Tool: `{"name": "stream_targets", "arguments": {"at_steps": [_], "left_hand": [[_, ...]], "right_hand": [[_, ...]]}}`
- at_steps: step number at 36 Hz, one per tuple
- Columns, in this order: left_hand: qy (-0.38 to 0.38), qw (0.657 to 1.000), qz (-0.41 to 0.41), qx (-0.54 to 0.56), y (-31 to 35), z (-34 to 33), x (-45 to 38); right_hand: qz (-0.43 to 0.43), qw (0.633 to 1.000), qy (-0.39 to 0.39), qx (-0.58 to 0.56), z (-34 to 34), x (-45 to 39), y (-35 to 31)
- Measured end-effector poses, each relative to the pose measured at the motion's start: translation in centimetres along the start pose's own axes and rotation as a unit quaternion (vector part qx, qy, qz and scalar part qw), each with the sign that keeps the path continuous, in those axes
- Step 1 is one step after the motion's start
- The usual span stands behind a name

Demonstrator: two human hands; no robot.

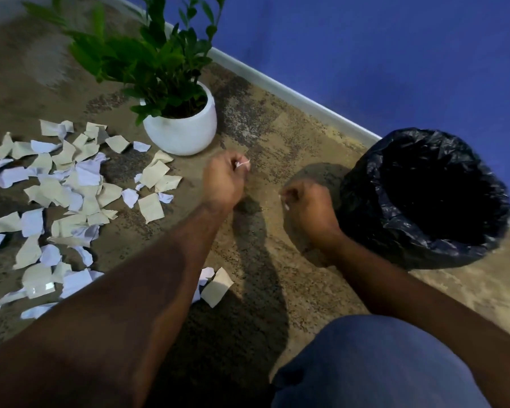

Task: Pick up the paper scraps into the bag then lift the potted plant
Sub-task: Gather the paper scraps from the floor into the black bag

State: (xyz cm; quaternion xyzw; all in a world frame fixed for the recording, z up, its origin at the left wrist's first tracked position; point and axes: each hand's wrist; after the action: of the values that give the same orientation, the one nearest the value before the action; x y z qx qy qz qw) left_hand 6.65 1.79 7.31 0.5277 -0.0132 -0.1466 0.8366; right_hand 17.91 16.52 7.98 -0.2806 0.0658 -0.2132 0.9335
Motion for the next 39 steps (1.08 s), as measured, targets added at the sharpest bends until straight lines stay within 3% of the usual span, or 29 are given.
{"name": "stream_targets", "arguments": {"at_steps": [5,9,14,19,29,34,39], "left_hand": [[-0.04,0.99,-0.116,0.067,7.8,-3.9,-0.2],[-0.07,0.974,-0.201,0.08,13.5,-6.8,0.9],[-0.142,0.946,-0.283,0.067,18.2,-10.3,2.9],[-0.182,0.933,-0.309,0.028,19.4,-13.6,3.8],[-0.275,0.901,-0.335,-0.001,19.5,-16.2,4.7],[-0.272,0.892,-0.36,-0.021,18.9,-14.6,3.5],[-0.206,0.907,-0.361,-0.066,15.8,-9.8,0.3]], "right_hand": [[0.013,0.99,0.143,0.001,7.4,-0.8,-0.7],[-0.039,0.976,0.215,0.003,12.6,-0.5,0.5],[-0.116,0.967,0.225,0.027,16.8,0.5,3.9],[-0.183,0.954,0.234,0.028,18.6,1.6,7.0],[-0.209,0.953,0.21,0.06,18.8,3.1,9.6],[-0.178,0.959,0.209,0.069,17.9,2.5,8.7],[-0.061,0.96,0.259,0.08,15.2,0.9,5.5]]}}
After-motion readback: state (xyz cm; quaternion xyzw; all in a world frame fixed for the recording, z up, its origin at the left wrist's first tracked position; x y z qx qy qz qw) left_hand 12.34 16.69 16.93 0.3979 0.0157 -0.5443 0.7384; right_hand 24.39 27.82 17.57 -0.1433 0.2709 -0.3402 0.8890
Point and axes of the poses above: each hand's wrist, its own x-axis away from the middle knuckle, its own z-axis out of the back of the hand, y = z × x, and after that the axes turned 8 degrees about -z, right-handed
